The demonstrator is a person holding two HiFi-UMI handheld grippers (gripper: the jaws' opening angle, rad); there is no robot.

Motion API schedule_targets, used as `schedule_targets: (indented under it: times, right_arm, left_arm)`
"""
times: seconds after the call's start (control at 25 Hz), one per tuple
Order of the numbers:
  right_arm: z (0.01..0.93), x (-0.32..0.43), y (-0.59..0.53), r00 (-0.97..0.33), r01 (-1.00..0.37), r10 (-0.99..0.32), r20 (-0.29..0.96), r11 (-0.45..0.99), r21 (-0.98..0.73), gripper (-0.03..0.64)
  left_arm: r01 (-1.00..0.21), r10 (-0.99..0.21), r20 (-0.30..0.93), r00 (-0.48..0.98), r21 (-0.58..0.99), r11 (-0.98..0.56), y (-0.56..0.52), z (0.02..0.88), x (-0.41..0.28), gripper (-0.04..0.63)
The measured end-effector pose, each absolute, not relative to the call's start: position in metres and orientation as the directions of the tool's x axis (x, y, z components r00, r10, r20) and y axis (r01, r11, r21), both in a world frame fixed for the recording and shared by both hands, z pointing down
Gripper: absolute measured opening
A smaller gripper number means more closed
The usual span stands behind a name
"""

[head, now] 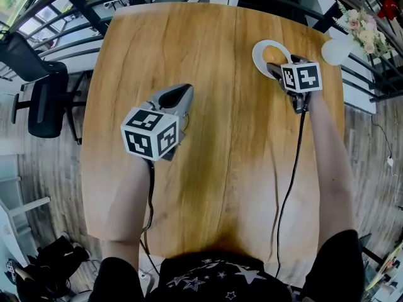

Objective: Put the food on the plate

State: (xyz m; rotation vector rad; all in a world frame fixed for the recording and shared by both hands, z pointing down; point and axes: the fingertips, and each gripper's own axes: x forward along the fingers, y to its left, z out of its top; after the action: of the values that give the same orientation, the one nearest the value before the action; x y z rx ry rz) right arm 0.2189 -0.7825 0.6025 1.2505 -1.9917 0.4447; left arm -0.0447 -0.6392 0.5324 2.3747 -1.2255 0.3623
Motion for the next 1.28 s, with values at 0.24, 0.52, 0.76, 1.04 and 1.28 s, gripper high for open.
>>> schedule_targets:
  times: [0.24, 0.52, 0.76, 1.04, 1.28]
  right_arm:
    - [0.585, 0.216, -0.759, -0.292, -0.863, -0.622, 0.726, 0.499, 0.081, 0.394]
    - [0.526, 0.200, -0.718, -0.344, -0.849, -0.650, 0.677, 0.523, 0.071, 0.394]
    - [0.474, 0.196, -0.665, -0.399, -0.843, -0.666, 0.631, 0.537, 0.033, 0.394]
    - [0.440, 0.181, -0.596, -0.469, -0.833, -0.675, 0.570, 0.552, -0.031, 0.386]
    - [0.407, 0.192, -0.533, -0.470, -0.849, -0.702, 0.535, 0.526, -0.055, 0.364]
  left_arm:
    - [-0.826, -0.706, 0.431, 0.563, 0.274, -0.492, -0.619, 0.527, -0.049, 0.002]
    - [-0.826, -0.728, 0.391, 0.564, 0.245, -0.508, -0.582, 0.480, -0.061, 0.002]
    - [-0.823, -0.737, 0.365, 0.568, 0.242, -0.514, -0.534, 0.443, -0.052, 0.002]
    - [-0.817, -0.733, 0.364, 0.575, 0.218, -0.533, -0.478, 0.429, -0.049, 0.002]
    - [-0.812, -0.738, 0.340, 0.584, 0.215, -0.543, -0.427, 0.404, -0.041, 0.002]
